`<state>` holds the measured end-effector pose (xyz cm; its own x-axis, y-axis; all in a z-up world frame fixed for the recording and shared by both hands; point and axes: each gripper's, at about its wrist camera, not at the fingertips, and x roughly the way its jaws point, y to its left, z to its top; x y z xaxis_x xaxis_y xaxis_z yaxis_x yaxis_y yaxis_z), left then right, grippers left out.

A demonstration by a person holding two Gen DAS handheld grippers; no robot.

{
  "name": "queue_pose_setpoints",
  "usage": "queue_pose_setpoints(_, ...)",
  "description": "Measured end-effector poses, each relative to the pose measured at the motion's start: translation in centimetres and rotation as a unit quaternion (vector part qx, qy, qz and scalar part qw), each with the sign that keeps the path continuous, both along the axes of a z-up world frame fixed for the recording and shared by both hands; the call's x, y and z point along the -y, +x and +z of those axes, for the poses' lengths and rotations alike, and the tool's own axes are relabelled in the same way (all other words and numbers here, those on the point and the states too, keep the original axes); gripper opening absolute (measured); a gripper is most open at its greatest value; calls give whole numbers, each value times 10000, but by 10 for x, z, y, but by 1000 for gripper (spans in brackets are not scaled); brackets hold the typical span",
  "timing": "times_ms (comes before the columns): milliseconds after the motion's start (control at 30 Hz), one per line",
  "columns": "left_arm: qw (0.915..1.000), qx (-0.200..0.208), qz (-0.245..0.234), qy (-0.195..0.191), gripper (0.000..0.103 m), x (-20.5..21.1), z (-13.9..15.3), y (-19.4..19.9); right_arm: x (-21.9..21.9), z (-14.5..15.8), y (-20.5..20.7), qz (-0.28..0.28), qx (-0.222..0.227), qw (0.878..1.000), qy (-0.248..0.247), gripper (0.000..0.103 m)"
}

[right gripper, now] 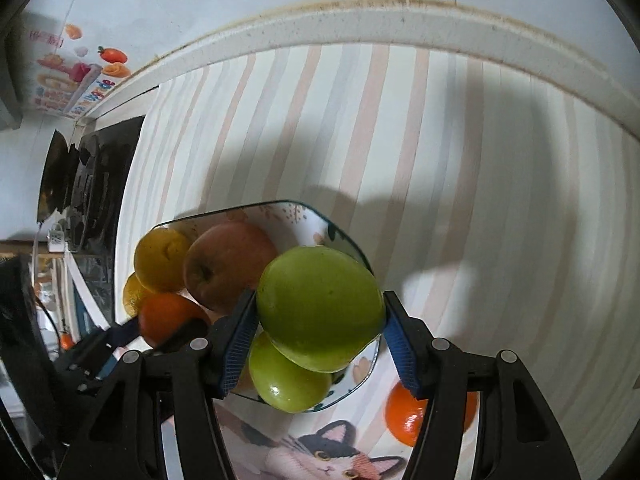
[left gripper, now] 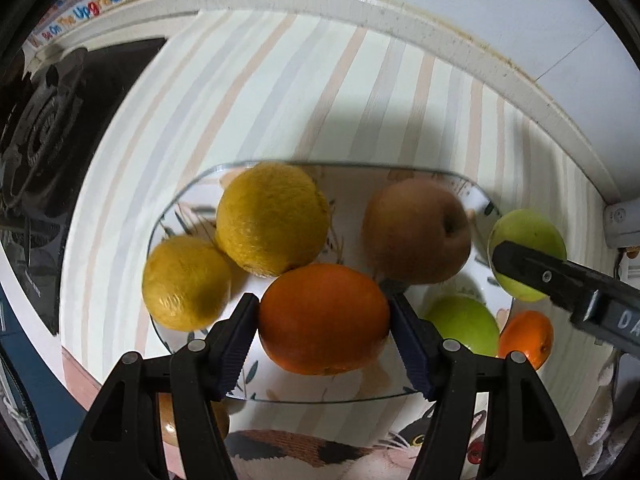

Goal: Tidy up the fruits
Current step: 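Place the orange and green apple on the floral plate, opening both tools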

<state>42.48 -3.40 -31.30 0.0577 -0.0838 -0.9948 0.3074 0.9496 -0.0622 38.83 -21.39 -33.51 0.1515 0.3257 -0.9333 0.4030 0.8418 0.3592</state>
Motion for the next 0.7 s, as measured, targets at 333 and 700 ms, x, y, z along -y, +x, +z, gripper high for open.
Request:
queue_pose_setpoints(333, 9988, 354, 288, -177, 93, -20, 27, 3, 0, 15, -11, -28, 26, 9995, -306, 92)
queue_pose_setpoints(700, 9949, 870, 507, 102, 93, -50, 57, -25, -30, 54, -54, 563, 227, 9908, -1212, 93)
